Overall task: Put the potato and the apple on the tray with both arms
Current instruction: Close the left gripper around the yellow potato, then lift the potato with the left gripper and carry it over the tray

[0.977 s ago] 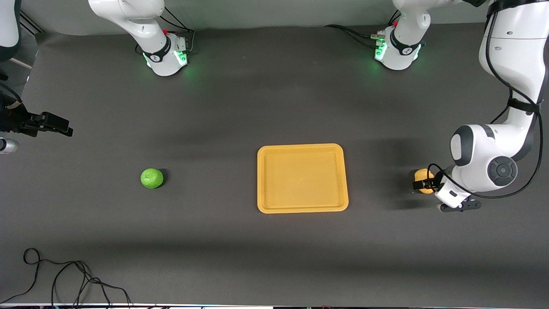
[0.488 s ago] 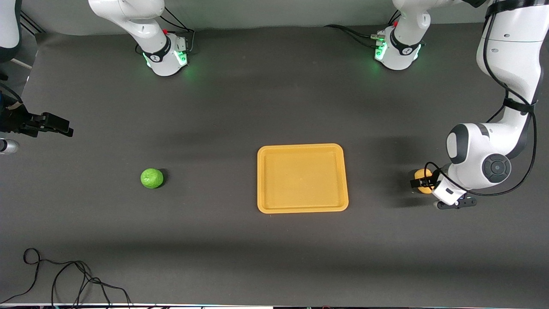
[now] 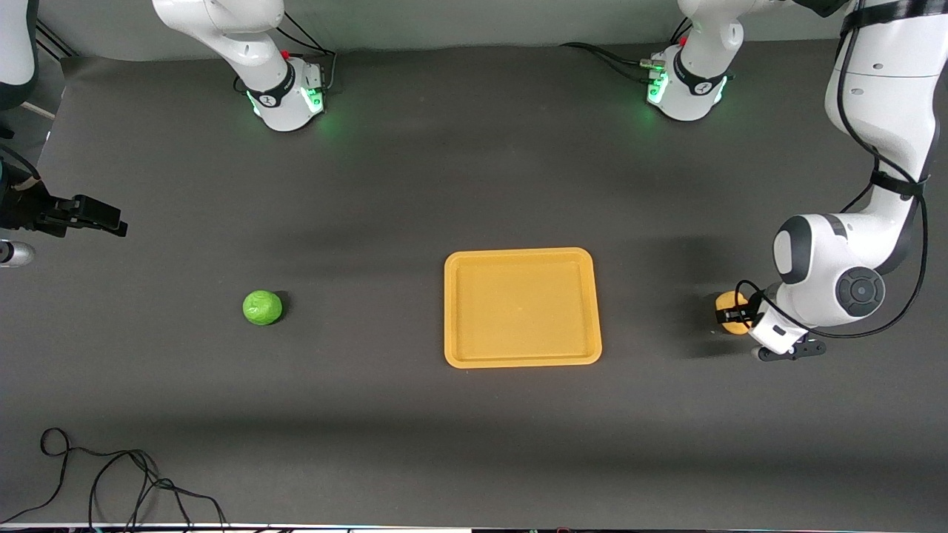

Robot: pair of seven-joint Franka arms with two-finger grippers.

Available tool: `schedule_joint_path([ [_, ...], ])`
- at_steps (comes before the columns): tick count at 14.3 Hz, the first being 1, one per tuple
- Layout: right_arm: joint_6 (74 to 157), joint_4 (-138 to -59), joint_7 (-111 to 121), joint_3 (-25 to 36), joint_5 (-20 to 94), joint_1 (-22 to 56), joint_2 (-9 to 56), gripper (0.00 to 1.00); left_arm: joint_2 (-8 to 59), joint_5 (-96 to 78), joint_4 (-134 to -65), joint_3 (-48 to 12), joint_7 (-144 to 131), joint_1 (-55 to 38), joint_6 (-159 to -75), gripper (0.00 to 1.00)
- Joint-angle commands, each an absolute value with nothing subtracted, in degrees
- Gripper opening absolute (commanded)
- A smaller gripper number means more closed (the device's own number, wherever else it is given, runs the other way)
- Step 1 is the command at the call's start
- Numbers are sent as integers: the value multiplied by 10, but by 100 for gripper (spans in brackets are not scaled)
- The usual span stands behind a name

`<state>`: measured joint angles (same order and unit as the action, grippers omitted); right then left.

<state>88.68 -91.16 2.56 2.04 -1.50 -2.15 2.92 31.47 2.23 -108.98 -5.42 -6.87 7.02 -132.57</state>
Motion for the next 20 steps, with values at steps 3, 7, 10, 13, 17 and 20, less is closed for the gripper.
schedule_joint_path([
  [3, 877, -896, 31, 19, -17, -22, 36, 100, 291, 31, -1078, -59, -68, 73, -1275, 18],
  [7, 878, -896, 31, 19, -17, -22, 36, 100, 236, 20, -997, -89, -71, 52, -1139, 14],
  [10, 878, -896, 31, 19, -17, -22, 39, 100, 233, 6, -889, -151, -100, 49, -1025, 17],
  [13, 878, -896, 31, 19, -17, -22, 39, 100, 239, 6, -863, -203, -218, 20, -1012, 18],
  [17, 878, -896, 31, 19, -17, -22, 39, 100, 295, 8, -870, -205, -349, -48, -1092, 20],
  [20, 878, -896, 31, 19, -17, -22, 39, 100, 327, 11, -915, -204, -380, -71, -1180, 18],
])
